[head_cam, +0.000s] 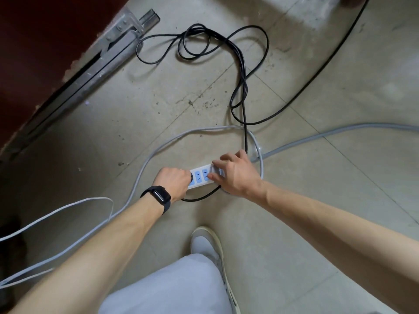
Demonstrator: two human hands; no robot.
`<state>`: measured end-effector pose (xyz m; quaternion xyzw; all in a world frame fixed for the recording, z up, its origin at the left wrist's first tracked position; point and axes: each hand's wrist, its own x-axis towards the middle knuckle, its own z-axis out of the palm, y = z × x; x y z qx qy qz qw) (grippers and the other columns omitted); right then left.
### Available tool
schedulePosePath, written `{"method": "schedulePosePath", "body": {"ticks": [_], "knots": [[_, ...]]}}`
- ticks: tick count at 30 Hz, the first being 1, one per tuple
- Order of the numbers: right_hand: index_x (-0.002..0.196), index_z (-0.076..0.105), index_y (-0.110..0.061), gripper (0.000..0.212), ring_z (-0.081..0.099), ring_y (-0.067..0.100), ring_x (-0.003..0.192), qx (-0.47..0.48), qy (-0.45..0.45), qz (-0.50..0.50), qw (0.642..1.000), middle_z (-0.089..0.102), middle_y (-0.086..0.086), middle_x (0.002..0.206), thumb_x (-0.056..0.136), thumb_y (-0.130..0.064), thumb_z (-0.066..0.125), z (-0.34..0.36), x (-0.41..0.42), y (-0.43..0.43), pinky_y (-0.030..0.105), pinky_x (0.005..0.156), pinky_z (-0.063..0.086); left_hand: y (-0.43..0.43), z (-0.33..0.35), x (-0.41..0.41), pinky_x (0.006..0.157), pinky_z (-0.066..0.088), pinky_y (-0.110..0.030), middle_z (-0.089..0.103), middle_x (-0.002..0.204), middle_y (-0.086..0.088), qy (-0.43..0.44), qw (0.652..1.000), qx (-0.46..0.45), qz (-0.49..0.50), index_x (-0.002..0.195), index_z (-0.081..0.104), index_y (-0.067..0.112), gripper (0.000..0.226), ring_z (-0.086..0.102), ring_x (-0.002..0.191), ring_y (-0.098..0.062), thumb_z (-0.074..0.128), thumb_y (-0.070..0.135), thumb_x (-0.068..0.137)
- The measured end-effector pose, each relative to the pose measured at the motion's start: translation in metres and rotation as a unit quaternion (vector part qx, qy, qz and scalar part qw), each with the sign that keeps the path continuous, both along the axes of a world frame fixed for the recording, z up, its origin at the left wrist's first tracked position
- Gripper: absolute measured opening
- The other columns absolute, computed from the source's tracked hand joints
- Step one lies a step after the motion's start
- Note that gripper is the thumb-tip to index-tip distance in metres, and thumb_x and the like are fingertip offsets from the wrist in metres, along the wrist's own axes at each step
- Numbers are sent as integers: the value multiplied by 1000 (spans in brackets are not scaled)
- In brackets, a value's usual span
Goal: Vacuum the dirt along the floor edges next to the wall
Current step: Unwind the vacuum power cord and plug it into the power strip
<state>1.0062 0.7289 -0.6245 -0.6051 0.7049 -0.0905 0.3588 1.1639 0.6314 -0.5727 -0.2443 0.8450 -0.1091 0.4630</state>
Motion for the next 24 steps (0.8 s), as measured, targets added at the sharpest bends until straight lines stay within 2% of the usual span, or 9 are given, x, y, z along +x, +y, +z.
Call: {"method": "schedulePosePath", "body": {"ticks": [2,5,9,12,13,15,18,21,24], "knots": [[134,63,-19,49,50,36,117,-16,9,16,1000,57,12,142,103,-54,48,-3,0,10,41,107,38,-2,-3,2,65,37,-31,69,108,1,-3,1000,-6,-8,115,56,19,23,67,98,-24,46,13,94],[122,68,-14,55,59,35,111,-41,33,31,998,64,12,130,98,-54,40,-5,4,21,44,92,55,-8,-9,6,65,36,-29,69,108,2,-2,1000,-20,20,114,58,20,25,67,98,-22,47,11,94],[122,69,-3,58,64,35,117,-48,-7,31,998,68,15,127,101,-45,36,-7,15,-7,42,89,61,-35,-10,9,54,28,-26,67,111,1,12,997,-60,51,117,58,20,30,67,99,-20,45,6,95],[154,40,-8,58,27,30,154,9,-17,49,999,28,17,166,110,-45,34,8,16,-35,39,123,29,-53,-5,12,50,21,-26,67,113,-1,20,992,-92,80,119,59,20,31,67,101,-20,42,6,97],[158,33,-11,60,17,28,157,21,-16,50,998,17,14,171,110,-47,32,8,14,-37,40,126,19,-59,-4,11,49,18,-26,67,113,-1,22,991,-99,92,119,59,20,31,67,102,-20,42,6,97],[158,36,-14,68,19,29,157,-4,1,51,999,20,12,171,105,-56,32,6,6,-27,46,126,19,-74,-5,7,50,20,-24,68,113,0,22,988,-109,109,118,61,20,33,67,102,-20,42,4,96],[151,51,-18,74,40,36,148,-78,102,53,990,41,15,162,95,-65,39,-11,-11,11,56,119,33,-92,-6,3,65,36,-25,68,112,1,33,980,-127,147,116,64,21,34,67,102,-19,45,4,95],[158,39,-26,71,29,40,151,-42,129,25,990,35,15,165,96,-61,39,-28,-33,38,65,116,21,-93,-11,1,84,41,-33,60,126,-2,95,952,-162,244,127,58,22,34,57,116,-24,40,15,99],[158,37,-20,64,22,34,153,-19,129,-11,991,41,10,163,99,-46,36,-46,-37,43,64,115,16,-67,-14,-18,106,28,-48,42,148,-6,181,914,-133,339,146,37,33,47,36,133,-28,32,36,100]]}}
